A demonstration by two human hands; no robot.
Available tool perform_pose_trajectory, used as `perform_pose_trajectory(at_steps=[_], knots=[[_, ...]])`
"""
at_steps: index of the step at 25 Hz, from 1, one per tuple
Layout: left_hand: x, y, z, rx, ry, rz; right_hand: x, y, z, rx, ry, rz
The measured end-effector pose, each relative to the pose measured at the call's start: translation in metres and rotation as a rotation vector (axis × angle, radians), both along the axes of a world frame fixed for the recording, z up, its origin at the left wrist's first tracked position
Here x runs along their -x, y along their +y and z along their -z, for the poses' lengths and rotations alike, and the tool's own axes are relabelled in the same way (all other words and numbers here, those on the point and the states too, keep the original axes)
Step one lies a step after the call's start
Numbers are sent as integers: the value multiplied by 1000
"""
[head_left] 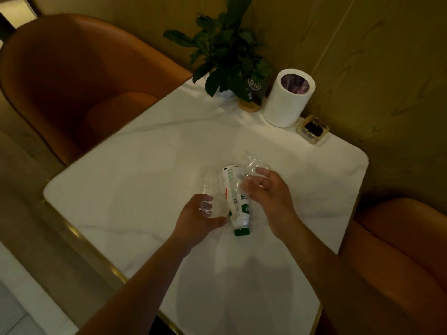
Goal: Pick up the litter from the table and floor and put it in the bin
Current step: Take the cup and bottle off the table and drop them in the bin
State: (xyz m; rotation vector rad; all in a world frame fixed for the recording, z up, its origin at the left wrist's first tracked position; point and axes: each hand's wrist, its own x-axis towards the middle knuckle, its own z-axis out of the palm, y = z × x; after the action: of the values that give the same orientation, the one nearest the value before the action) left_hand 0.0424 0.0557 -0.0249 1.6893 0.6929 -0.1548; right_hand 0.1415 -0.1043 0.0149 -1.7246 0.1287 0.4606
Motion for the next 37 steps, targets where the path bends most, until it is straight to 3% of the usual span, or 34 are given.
perform_pose_trajectory(at_steps=[4, 9, 12, 17, 21, 23, 28, 33, 37], knots=[[13, -3, -12, -56, -69, 75, 37, 18, -14, -140, -5, -108], [27, 2, -20, -42, -170, -3, 60, 15, -9, -82, 107, -375], [35, 5, -18, -74, -195, 5, 59, 14, -19, -216, 128, -351], [44, 6, -15, -98, -197, -11, 70, 38, -19, 164, -95, -611], [61, 25, -7, -79, -145, -82, 57, 55, -7, 244, -188, -544], [68, 39, -4, -67, -119, -127, 38, 69, 7, 491, -362, -518], [74, 54, -1, -45, -113, -189, 18, 98, 37, 963, -549, -827], [82, 61, 5, -34, -86, -208, 14, 121, 60, 986, -442, -860], [82, 65, 5, -28, -78, -219, 23, 126, 68, 930, -467, -803]])
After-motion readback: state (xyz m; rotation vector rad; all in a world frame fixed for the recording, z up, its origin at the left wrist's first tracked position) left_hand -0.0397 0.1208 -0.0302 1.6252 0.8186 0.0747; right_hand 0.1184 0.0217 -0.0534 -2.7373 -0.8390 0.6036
